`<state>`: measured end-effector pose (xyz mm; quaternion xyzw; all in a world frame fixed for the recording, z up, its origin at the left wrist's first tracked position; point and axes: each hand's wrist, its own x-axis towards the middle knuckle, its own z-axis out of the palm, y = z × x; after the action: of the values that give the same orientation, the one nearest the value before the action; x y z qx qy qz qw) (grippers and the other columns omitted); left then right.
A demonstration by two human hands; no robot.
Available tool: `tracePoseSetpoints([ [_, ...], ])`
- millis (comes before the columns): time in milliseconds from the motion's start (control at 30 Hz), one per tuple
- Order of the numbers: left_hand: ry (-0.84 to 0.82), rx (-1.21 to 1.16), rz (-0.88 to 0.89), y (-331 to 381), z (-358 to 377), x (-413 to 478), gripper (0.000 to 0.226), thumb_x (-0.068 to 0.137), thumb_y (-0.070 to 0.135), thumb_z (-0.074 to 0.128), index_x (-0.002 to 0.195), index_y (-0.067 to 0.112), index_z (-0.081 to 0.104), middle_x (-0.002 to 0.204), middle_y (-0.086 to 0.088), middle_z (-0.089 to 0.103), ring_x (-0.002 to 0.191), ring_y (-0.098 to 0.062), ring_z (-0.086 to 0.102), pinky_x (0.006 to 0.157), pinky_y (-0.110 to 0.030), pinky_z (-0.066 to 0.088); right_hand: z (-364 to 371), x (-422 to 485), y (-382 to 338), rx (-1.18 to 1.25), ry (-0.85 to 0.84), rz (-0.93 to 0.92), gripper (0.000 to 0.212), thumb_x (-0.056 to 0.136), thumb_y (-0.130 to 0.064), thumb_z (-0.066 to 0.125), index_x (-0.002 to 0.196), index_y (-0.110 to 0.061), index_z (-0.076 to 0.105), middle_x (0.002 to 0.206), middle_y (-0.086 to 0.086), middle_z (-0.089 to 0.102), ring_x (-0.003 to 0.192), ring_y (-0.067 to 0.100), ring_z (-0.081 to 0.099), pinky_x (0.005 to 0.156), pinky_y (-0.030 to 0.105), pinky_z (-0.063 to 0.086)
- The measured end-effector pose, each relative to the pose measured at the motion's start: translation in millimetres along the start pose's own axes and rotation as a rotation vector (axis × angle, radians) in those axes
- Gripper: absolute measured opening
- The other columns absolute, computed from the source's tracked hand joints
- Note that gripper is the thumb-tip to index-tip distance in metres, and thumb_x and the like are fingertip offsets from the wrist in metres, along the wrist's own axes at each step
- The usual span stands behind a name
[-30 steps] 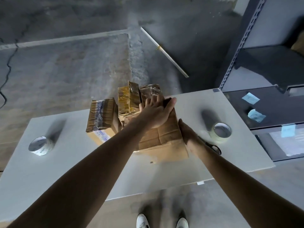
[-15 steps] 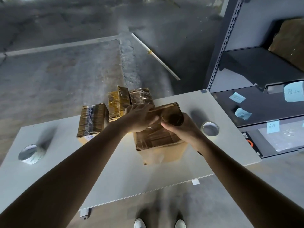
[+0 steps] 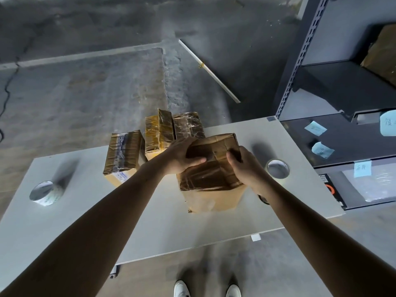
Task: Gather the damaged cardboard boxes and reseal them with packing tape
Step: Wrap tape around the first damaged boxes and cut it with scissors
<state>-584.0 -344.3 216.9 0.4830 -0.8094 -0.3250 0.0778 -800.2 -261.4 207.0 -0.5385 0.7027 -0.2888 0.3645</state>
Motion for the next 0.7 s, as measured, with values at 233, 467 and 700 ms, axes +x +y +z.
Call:
tracePoseSetpoints([
  [233, 0.179, -0.311, -0.115, -10.8, -8.9, -13.7, 0.036, 0.099, 0.041, 0.052, 0.132, 0.027, 0.049, 0.127, 0.004, 0.054, 0.115, -0.014, 0.049, 0.079, -0.028, 0.042, -3.3, 1.4, -1.2, 0.121, -0.046, 0.112, 0.078, 0.065, -0.086, 0.062, 0.114, -0.026, 0.062, 0.098, -0.006, 0.071, 0.092, 0.012, 0.067, 0.074, 0.030, 0.054],
  [467, 0.077, -0.629, -0.201, 11.1, 6.9, -25.7, 0.053, 0.103, 0.056, 0.023, 0.131, 0.023, 0.053, 0.123, -0.003, 0.061, 0.119, -0.017, 0.055, 0.094, -0.034, 0.037, -5.2, 2.7, -1.6, 0.371, -0.087, 0.240, 0.043, 0.096, -0.051, 0.057, 0.117, -0.015, 0.063, 0.103, 0.002, 0.072, 0.096, 0.020, 0.068, 0.079, 0.031, 0.054],
  [700, 0.107, -0.020, -0.083, 42.1, -15.1, -23.1, 0.053, 0.109, 0.023, 0.018, 0.157, 0.026, -0.004, 0.165, -0.010, 0.002, 0.151, -0.032, 0.010, 0.121, -0.046, 0.009, 18.9, 4.1, 10.5, 0.828, -0.222, 0.476, 0.040, 0.103, -0.040, 0.049, 0.121, -0.009, 0.067, 0.110, 0.010, 0.075, 0.098, 0.026, 0.073, 0.079, 0.038, 0.059],
])
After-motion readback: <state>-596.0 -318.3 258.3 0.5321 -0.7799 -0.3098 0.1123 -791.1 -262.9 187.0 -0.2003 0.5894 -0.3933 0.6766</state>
